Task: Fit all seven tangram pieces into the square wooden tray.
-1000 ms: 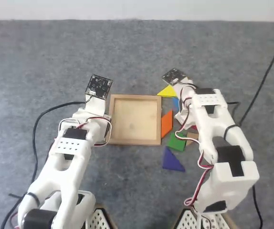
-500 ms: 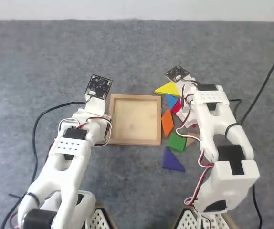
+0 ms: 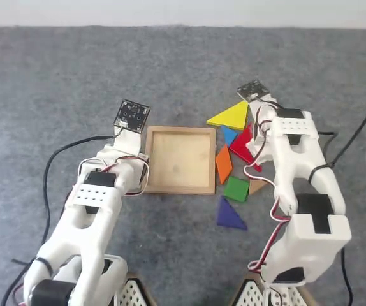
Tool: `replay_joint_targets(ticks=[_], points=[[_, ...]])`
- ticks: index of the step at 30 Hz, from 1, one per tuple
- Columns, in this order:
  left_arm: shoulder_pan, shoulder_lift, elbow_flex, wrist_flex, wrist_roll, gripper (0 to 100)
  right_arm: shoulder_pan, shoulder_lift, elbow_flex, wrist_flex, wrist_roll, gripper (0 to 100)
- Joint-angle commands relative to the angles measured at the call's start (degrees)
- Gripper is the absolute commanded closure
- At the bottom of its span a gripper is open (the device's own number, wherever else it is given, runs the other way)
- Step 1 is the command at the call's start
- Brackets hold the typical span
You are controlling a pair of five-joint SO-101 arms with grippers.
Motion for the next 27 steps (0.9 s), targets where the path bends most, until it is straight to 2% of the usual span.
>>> replay_joint_targets(ticks=[1,5,8,11,19,23,27], points=[[-0.4,-0.5,-2.0,-1.1,0.0,95,-1.9,-4.6,-1.1,0.7,-2.3,90.9],[-0.4,-0.5,-2.1,-1.2,0.0,96,-4.7,-8.9,3.6,-1.6,-2.2,91.7],[-0.4,-0.5,-2.1,-1.2,-0.1,96,-8.5,-12.0,8.6,-8.0,-2.0,99.8],[-0.4,-0.5,-2.1,-1.2,-0.1,96,-7.6,-14.5,11.0,-15.0,-2.5,98.0],[-0.4,-0.5,-2.2,-1.3,-0.1,96,-8.1,-6.7,12.7,-33.5,-9.8,99.1],[-0.4,-0.5,-2.2,-1.3,-0.1,96,-7.9,-2.8,12.4,-33.6,-4.9,99.1],[-0.4,-0.5,-2.2,-1.3,-0.1,96,-8.0,-4.3,12.4,-26.9,3.9,99.1]])
